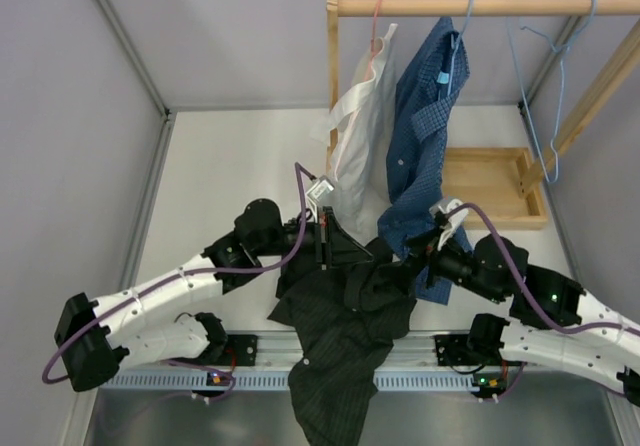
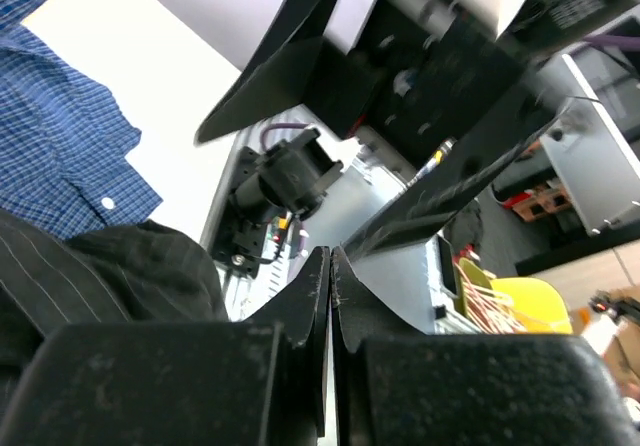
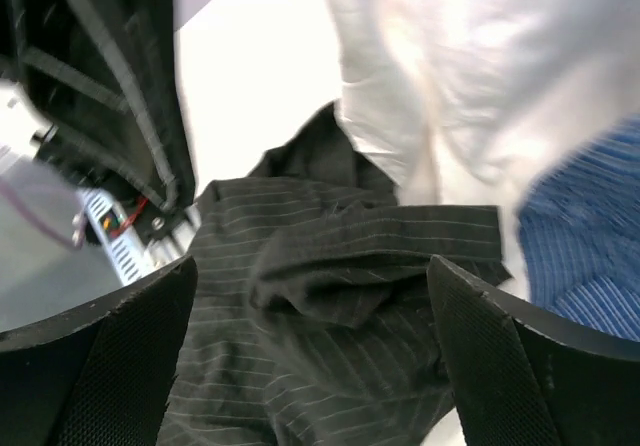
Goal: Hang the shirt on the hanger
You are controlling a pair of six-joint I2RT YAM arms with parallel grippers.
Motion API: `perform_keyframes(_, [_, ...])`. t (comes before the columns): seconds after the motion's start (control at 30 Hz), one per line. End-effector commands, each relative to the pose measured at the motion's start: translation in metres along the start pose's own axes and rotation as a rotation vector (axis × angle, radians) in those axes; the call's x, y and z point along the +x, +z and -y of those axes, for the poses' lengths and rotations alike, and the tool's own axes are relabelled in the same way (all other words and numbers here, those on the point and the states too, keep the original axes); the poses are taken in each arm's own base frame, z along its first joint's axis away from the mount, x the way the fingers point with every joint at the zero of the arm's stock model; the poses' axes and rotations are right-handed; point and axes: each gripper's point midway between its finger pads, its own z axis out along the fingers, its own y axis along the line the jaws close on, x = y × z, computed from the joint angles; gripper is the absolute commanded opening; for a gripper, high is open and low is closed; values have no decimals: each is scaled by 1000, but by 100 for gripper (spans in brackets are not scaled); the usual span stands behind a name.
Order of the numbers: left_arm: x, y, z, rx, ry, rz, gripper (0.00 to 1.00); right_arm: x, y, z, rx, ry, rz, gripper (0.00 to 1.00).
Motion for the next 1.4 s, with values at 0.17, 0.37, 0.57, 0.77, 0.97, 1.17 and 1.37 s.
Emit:
perform_keyframes(0.17, [-12, -3, -38, -255, 16, 175, 0, 15, -15, 24, 203, 178, -97, 93])
perform_keyframes(0.37, [-1, -46, -109, -673, -70, 238, 14, 68, 19, 32, 325, 217, -323, 88])
perform_keyframes(0.57, [30, -76, -145, -872, -109, 191, 45, 91, 17, 72, 627, 177, -435, 79])
perform_keyframes(0.77, [48, -83, -155, -896, -105, 136, 50, 116, 3, 90, 721, 203, -462, 75])
perform_keyframes(0.97, [58, -78, -160, -894, -100, 81, 50, 132, -13, 106, 838, 209, -492, 80])
perform_keyframes(1.17, [59, -76, -162, -900, -92, 62, 49, 118, -22, 107, 846, 257, -416, 79])
perform_keyframes(1.37, [62, -71, -164, -898, -89, 35, 49, 93, -42, 118, 901, 322, -253, 80])
